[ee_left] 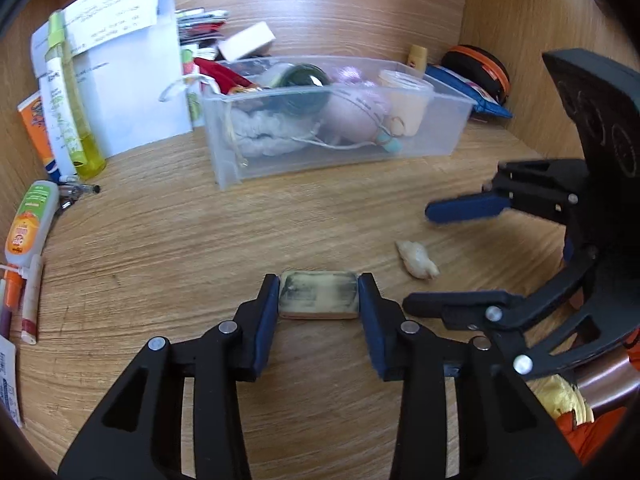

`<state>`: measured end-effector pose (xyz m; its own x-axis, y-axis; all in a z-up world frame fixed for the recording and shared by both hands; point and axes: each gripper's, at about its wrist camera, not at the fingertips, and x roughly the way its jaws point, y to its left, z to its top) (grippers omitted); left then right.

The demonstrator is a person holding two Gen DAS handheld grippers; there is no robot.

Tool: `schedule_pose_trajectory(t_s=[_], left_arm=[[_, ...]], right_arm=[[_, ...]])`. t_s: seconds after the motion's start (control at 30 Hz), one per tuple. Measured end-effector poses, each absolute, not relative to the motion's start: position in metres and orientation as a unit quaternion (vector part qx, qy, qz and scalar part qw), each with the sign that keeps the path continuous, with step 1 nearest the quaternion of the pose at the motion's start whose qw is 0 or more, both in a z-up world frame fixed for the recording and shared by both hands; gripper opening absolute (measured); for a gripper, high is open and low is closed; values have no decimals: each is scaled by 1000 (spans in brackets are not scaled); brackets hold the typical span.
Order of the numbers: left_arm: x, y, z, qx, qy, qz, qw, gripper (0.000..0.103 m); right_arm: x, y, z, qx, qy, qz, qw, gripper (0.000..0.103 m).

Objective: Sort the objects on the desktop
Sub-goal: 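Grasp the tan rectangular block with the left tool while the right grasps the beige seashell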

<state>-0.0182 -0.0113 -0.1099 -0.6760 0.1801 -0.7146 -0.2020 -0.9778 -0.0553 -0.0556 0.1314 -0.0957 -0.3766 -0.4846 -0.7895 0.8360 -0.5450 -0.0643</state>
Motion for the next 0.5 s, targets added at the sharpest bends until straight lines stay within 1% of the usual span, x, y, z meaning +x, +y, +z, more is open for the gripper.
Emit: schedule_pose_trajectory(t_s=[0.07, 0.1, 0.13, 0.17, 0.27, 0.3, 0.33, 0.37, 0.5], left_arm=[[-19, -13, -107, -385, 10, 917, 102, 39], [-19, -15, -106, -383, 8, 918, 101, 39], [-19, -15, -104, -381, 8, 919, 99, 39], [-18, -15, -103, -377, 10, 921, 95, 39], [-18, -15, -100, -372, 8, 923, 95, 39], [-18, -15, -99, -370, 7, 924, 96, 39], [-18, -14, -98, -369, 7, 925, 95, 39], [-18, -14, -98, -368, 7, 925, 95, 39], [-20, -14, -94, -363, 1, 927, 94, 39]], right_arm=[[-57, 129, -97, 374, 238, -795, 414, 53], [-58, 128, -97, 374, 238, -796, 413, 47], [-58, 128, -96, 372, 238, -797, 412, 43], [-59, 129, -96, 374, 236, -795, 415, 37], [-61, 131, -97, 376, 231, -793, 419, 30], [-62, 132, -97, 377, 229, -794, 419, 24], [-62, 132, -97, 378, 227, -794, 419, 22], [-62, 133, -97, 379, 224, -793, 421, 17], [-63, 137, -98, 377, 220, -797, 417, 17]])
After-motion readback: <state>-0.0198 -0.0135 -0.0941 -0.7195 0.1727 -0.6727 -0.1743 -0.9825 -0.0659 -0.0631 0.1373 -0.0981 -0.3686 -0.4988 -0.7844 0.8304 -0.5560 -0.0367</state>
